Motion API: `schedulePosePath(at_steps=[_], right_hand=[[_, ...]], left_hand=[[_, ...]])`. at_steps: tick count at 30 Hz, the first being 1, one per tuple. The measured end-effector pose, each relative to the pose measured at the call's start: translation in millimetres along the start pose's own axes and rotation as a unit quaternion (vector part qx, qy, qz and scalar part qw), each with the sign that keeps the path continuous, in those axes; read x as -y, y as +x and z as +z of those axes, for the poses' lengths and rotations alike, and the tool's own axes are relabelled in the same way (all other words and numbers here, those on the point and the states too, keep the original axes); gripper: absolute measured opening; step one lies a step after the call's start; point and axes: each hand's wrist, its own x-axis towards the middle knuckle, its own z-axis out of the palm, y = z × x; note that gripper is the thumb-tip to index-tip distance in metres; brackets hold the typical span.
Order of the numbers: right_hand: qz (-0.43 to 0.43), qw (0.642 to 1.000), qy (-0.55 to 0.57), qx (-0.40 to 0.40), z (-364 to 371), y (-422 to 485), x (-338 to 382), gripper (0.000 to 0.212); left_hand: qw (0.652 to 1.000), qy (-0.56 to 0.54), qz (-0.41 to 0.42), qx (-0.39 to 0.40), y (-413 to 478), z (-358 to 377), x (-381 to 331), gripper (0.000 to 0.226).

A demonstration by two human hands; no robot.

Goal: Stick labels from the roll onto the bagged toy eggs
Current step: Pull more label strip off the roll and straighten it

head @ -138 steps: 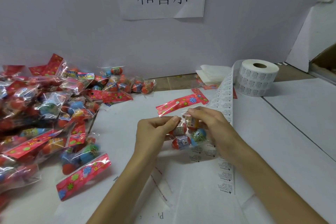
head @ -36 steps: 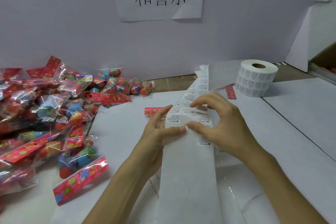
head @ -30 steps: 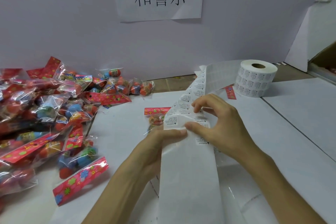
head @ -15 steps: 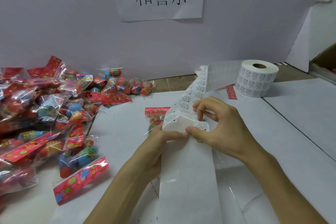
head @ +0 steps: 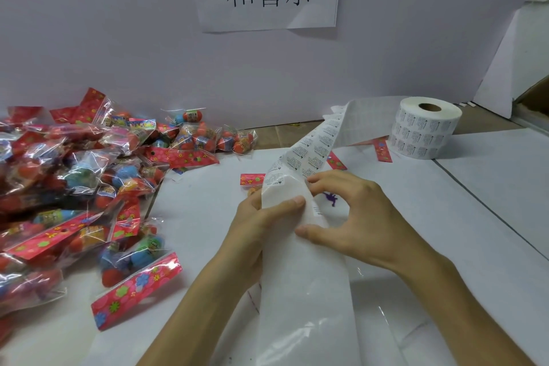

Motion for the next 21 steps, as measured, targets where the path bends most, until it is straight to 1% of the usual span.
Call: schedulePosePath(at_steps=[7,10,15,18,21], right_hand=[[0.006,1.000,-0.024,0.013,2.9,0.1,-4.1,0.032],[0.009,0.999,-0.029,0.027,3.2,-0.2,-5.4,0.030],[0.008,0.999,-0.005,0.037,4.1,0.2,-2.9,0.027],[0.018,0.998,-0.005,0.060,4.5,0.9,-4.3,0.027],[0.019,0.998,-0.002,0.064,4.3,1.8,-5.4,0.036]], left_hand=[[0.999,0.016,0.022,0.031,1.4,-1.3,2.2,0.038],[0.999,0.024,0.031,0.024,2.7,-1.7,3.5,0.040],[0.998,0.029,0.053,0.018,3.2,-1.0,4.1,0.036],[0.997,0.041,0.066,0.008,3.2,0.6,4.8,0.036],[0.996,0.056,0.073,-0.013,3.8,0.8,5.5,0.038]])
